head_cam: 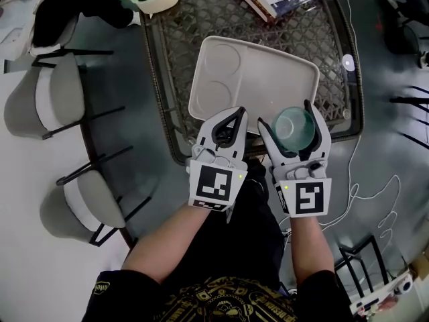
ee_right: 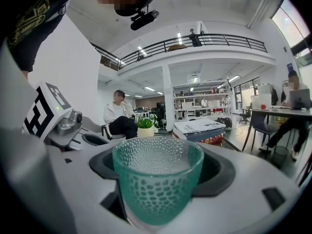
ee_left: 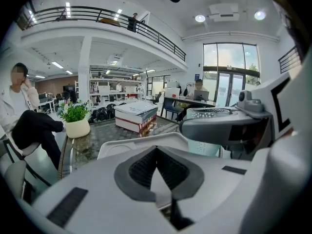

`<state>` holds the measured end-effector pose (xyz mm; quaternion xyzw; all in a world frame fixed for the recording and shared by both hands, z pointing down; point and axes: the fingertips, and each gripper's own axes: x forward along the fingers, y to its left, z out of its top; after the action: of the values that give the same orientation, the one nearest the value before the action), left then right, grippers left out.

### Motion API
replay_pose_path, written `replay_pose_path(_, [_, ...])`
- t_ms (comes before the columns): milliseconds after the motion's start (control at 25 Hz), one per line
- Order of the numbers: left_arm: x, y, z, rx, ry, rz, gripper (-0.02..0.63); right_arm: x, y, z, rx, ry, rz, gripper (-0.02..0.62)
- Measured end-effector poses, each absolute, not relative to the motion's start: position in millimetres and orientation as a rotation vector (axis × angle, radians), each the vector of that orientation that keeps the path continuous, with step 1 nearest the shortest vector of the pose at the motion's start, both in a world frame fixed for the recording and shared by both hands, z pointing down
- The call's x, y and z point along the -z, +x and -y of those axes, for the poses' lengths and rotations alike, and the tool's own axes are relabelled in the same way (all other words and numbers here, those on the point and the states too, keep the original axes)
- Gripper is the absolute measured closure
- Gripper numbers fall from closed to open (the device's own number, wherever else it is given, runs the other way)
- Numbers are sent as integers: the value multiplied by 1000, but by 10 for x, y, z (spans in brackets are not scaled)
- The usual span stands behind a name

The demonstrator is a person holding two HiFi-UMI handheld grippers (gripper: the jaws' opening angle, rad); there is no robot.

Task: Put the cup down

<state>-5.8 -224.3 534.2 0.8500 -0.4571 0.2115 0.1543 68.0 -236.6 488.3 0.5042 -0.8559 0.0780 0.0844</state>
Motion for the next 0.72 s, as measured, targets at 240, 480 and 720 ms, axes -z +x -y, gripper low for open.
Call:
replay_pose_path(240, [-5445, -61, 2326, -625, 2431, 1323, 618, -5061, 711, 2444, -228, 1513, 2549, 196])
replay_pose_path(480, [-5572, -16, 2377, -636, 2422, 1316, 618, -5227, 750, 2479, -245, 1523, 2537, 196])
replay_pose_path(720, [-5641, -22, 2434, -654, 2421, 1318, 618, -5295, 729, 2538, -237, 1517, 2539, 196])
